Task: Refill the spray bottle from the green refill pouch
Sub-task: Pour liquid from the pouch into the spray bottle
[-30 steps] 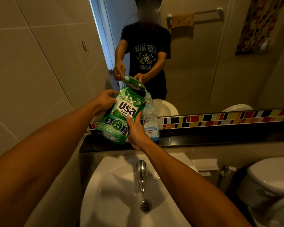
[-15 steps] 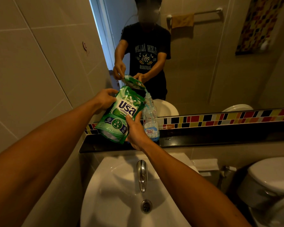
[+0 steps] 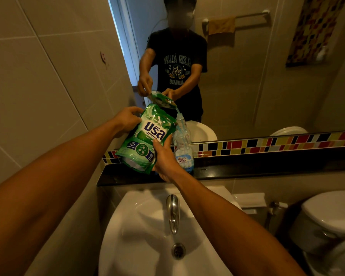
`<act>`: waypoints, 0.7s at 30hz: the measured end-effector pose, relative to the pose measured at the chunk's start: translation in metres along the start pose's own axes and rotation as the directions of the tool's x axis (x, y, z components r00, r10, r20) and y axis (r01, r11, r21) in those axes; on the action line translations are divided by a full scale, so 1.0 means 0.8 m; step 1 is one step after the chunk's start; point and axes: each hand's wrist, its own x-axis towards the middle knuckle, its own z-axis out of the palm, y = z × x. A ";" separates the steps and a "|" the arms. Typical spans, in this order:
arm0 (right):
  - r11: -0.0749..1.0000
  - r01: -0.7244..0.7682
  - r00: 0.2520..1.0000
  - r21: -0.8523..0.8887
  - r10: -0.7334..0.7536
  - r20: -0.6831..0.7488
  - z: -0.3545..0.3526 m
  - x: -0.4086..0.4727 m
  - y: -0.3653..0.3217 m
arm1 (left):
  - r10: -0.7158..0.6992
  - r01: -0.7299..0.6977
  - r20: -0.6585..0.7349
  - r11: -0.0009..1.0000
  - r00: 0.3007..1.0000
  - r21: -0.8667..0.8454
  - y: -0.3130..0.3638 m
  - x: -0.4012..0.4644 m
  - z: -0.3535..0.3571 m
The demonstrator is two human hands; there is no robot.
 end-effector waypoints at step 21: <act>1.000 -0.014 1.000 -0.017 0.014 -0.004 0.003 0.000 0.000 | -0.015 0.015 0.008 1.000 1.000 0.017 0.006 0.000 -0.004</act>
